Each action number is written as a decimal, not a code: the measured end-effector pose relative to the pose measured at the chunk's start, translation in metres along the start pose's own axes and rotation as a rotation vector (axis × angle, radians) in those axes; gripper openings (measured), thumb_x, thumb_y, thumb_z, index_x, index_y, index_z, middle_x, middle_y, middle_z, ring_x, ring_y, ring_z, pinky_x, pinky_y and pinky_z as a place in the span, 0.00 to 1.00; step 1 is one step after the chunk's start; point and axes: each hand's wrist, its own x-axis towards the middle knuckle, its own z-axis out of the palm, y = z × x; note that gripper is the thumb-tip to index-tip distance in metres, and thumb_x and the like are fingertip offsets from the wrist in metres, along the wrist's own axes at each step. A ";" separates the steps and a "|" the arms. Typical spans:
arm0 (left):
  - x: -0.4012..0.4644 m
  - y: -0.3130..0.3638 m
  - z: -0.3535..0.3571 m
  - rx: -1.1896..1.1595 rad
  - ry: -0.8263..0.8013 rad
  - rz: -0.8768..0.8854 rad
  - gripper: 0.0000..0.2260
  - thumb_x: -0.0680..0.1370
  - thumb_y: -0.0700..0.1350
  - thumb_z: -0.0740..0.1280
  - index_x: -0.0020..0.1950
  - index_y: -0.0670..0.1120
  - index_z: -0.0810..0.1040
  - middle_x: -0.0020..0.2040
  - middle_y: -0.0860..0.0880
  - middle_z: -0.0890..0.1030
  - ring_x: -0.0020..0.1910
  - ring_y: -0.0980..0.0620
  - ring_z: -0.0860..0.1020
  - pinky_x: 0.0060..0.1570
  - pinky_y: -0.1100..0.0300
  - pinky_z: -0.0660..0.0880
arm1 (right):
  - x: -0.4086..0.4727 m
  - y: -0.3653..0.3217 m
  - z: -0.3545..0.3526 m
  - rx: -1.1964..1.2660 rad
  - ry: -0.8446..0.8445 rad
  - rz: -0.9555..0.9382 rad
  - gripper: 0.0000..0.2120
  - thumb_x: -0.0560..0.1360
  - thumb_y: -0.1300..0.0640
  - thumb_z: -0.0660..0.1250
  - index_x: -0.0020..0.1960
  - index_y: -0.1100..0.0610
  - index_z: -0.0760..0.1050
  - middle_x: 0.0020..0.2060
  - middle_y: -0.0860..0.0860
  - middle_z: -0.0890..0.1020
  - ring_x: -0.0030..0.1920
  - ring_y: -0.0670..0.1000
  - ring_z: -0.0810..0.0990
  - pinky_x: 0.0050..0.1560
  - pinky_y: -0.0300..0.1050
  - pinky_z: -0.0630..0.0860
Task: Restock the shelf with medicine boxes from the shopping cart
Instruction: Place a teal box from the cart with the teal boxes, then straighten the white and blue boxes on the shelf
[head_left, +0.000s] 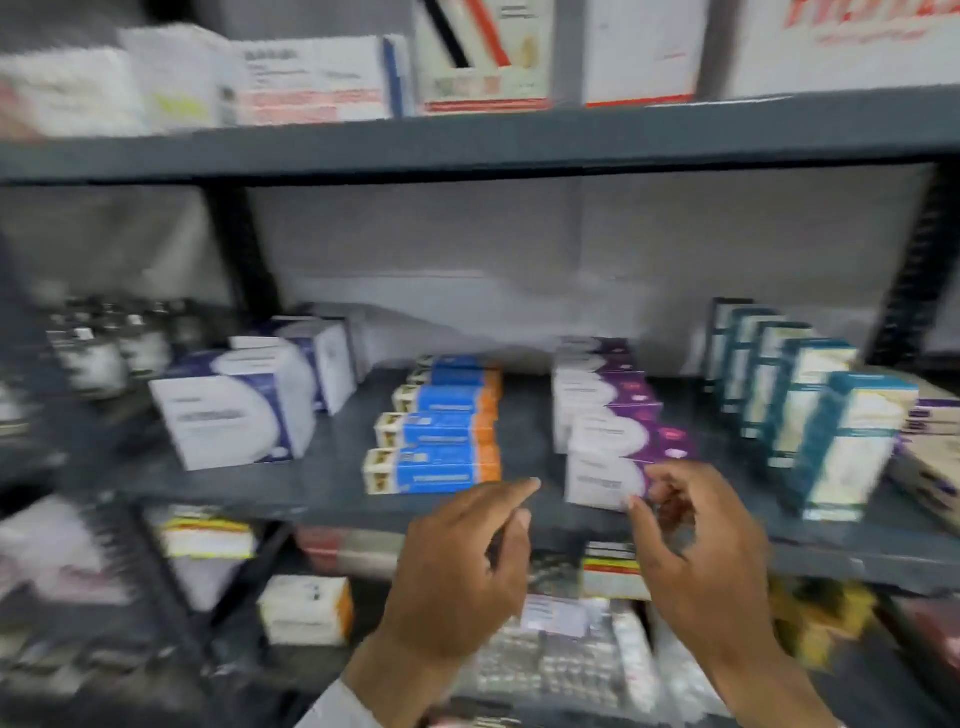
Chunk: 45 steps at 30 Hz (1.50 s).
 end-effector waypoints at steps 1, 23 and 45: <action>-0.002 -0.017 -0.021 0.019 0.045 -0.046 0.13 0.80 0.49 0.67 0.63 0.50 0.85 0.57 0.55 0.87 0.55 0.59 0.83 0.57 0.62 0.79 | -0.004 -0.013 0.021 0.037 -0.072 0.003 0.10 0.75 0.57 0.74 0.52 0.48 0.76 0.42 0.44 0.78 0.44 0.41 0.78 0.45 0.25 0.68; 0.002 -0.321 -0.238 -0.396 -0.127 -0.606 0.30 0.83 0.52 0.66 0.81 0.62 0.56 0.77 0.64 0.68 0.77 0.62 0.65 0.77 0.51 0.64 | -0.006 -0.216 0.348 0.331 -0.548 0.380 0.33 0.79 0.63 0.66 0.77 0.38 0.60 0.59 0.37 0.75 0.62 0.42 0.75 0.58 0.36 0.71; 0.000 -0.314 -0.249 -0.602 -0.180 -0.482 0.26 0.84 0.38 0.63 0.75 0.65 0.65 0.66 0.66 0.80 0.69 0.64 0.75 0.67 0.63 0.70 | -0.045 -0.222 0.363 0.339 -0.393 0.391 0.36 0.77 0.63 0.69 0.77 0.40 0.59 0.69 0.42 0.71 0.71 0.44 0.71 0.66 0.39 0.75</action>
